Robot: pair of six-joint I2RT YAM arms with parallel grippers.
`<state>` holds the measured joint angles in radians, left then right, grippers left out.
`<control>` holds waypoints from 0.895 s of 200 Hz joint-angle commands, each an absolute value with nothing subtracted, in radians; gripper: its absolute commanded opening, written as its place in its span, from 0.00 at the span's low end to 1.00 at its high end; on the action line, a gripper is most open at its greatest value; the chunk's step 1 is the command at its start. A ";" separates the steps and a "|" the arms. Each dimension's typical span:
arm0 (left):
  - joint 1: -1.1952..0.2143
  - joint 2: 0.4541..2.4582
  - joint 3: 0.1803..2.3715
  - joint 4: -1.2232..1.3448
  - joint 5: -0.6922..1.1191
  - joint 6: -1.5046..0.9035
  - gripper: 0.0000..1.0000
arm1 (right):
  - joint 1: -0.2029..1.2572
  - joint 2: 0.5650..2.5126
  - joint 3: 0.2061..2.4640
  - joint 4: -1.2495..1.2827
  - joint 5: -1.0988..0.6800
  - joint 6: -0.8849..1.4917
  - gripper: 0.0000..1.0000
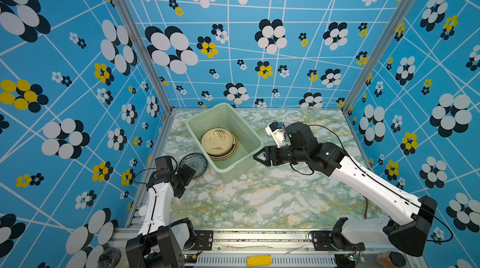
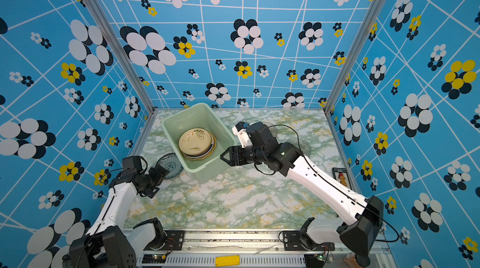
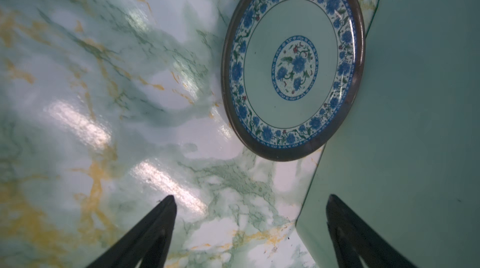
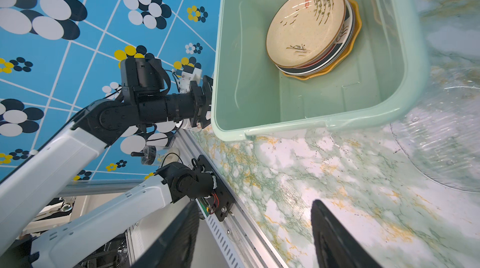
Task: Place the plates into the plastic bin on the countertop
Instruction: Pick up the plate from the middle-left of the table.
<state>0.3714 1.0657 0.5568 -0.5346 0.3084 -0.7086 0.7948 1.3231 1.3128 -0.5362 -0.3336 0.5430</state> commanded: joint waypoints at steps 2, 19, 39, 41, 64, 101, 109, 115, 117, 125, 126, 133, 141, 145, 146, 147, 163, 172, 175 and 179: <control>0.413 1.115 0.519 -0.403 0.341 -0.650 0.88 | 0.788 1.316 1.314 -0.572 -0.357 0.483 0.70; 0.428 1.156 0.511 -0.366 0.346 -0.623 0.85 | 0.789 1.321 1.320 -0.621 -0.335 0.442 0.70; 0.450 1.197 0.505 -0.325 0.359 -0.603 0.82 | 0.789 1.319 1.331 -0.670 -0.273 0.405 0.70; 0.452 1.200 0.506 -0.321 0.361 -0.601 0.82 | 0.790 1.319 1.331 -0.671 -0.269 0.400 0.70; 0.466 1.236 0.510 -0.278 0.381 -0.587 0.79 | 0.790 1.318 1.346 -0.687 -0.250 0.381 0.70; 0.482 1.337 0.523 -0.194 0.431 -0.557 0.67 | 0.790 1.325 1.350 -0.675 -0.260 0.407 0.70; 0.487 1.365 0.527 -0.171 0.445 -0.547 0.65 | 0.790 1.328 1.351 -0.668 -0.266 0.414 0.70; 0.491 1.387 0.533 -0.157 0.457 -0.538 0.64 | 0.789 1.330 1.352 -0.661 -0.271 0.421 0.70; 0.492 1.394 0.535 -0.152 0.461 -0.535 0.64 | 0.790 1.332 1.353 -0.658 -0.273 0.424 0.70; 0.500 1.425 0.545 -0.137 0.481 -0.520 0.63 | 0.790 1.341 1.360 -0.648 -0.283 0.430 0.70; 0.501 1.428 0.548 -0.135 0.482 -0.518 0.62 | 0.790 1.342 1.361 -0.648 -0.285 0.431 0.70; 0.511 1.457 0.559 -0.128 0.502 -0.503 0.62 | 0.790 1.354 1.376 -0.641 -0.297 0.438 0.70; 0.525 1.489 0.570 -0.119 0.530 -0.486 0.61 | 0.790 1.371 1.394 -0.635 -0.313 0.445 0.70; 0.532 1.506 0.576 -0.118 0.544 -0.476 0.60 | 0.789 1.379 1.404 -0.633 -0.320 0.446 0.70; 0.534 1.509 0.578 -0.118 0.548 -0.474 0.60 | 0.790 1.380 1.407 -0.632 -0.323 0.446 0.70; 0.537 1.513 0.580 -0.118 0.551 -0.472 0.59 | 0.790 1.382 1.408 -0.632 -0.325 0.447 0.70; 0.567 1.561 0.599 -0.116 0.594 -0.449 0.57 | 0.790 1.407 1.436 -0.627 -0.342 0.450 0.70; 0.577 1.578 0.606 -0.114 0.607 -0.441 0.56 | 0.789 1.413 1.440 -0.624 -0.344 0.447 0.70; 0.579 1.583 0.607 -0.114 0.607 -0.438 0.56 | 0.790 1.415 1.441 -0.624 -0.343 0.447 0.70; 0.581 1.587 0.613 -0.117 0.609 -0.431 0.56 | 0.790 1.417 1.439 -0.623 -0.342 0.445 0.70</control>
<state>0.5575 1.5192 0.6155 -0.0738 0.5888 -0.4973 0.7948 1.3968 1.4067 -0.6361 -0.3096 0.4374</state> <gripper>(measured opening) 0.565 0.702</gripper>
